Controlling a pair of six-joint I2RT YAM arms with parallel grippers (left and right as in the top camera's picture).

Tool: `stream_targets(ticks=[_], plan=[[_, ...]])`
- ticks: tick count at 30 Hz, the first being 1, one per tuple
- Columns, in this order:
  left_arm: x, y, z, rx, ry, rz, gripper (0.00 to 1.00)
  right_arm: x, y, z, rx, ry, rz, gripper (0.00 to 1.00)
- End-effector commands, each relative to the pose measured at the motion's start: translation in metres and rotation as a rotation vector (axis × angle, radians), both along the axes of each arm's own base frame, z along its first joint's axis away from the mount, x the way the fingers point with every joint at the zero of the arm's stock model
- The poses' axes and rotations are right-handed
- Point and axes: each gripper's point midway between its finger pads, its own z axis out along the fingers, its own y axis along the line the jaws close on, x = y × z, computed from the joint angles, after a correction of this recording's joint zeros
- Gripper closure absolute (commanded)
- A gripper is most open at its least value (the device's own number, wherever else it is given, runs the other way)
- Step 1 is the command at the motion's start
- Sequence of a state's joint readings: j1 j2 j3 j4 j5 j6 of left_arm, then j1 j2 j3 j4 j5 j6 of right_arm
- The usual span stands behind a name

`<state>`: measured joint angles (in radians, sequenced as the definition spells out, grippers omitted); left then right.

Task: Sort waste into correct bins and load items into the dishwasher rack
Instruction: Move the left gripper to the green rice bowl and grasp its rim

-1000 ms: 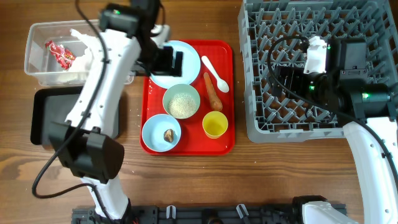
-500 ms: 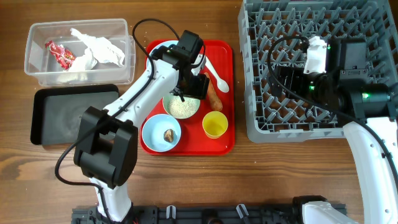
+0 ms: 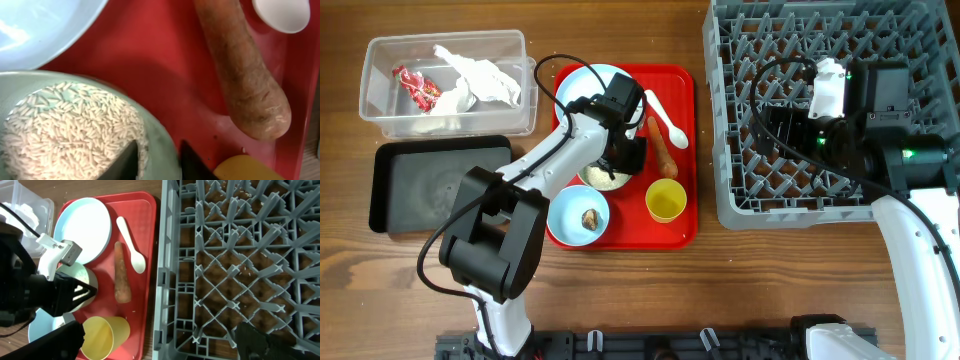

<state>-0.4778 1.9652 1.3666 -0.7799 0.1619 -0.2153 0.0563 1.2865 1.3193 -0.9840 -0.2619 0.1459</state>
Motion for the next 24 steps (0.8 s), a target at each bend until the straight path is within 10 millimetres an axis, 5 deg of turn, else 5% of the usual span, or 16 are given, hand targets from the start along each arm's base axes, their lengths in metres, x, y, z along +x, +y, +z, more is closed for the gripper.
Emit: stream_targets(ticks=[1, 4, 12, 24], plan=[[-0.003, 0.003, -0.008, 0.024, 0.009, 0.001, 0.88, 0.002, 0.002, 0.005, 0.016, -0.005, -0.006, 0.01], [-0.002, 0.002, -0.008, 0.023, 0.007, 0.001, 0.96, 0.002, 0.002, 0.004, 0.016, -0.005, -0.006, 0.01], [0.004, -0.002, 0.001, 0.004, -0.003, 0.036, 0.96, 0.003, 0.002, 0.004, 0.016, -0.006, -0.006, 0.01], [0.022, -0.017, 0.079, -0.085, -0.087, 0.05, 0.96, 0.003, 0.002, 0.005, 0.014, -0.009, -0.004, 0.01]])
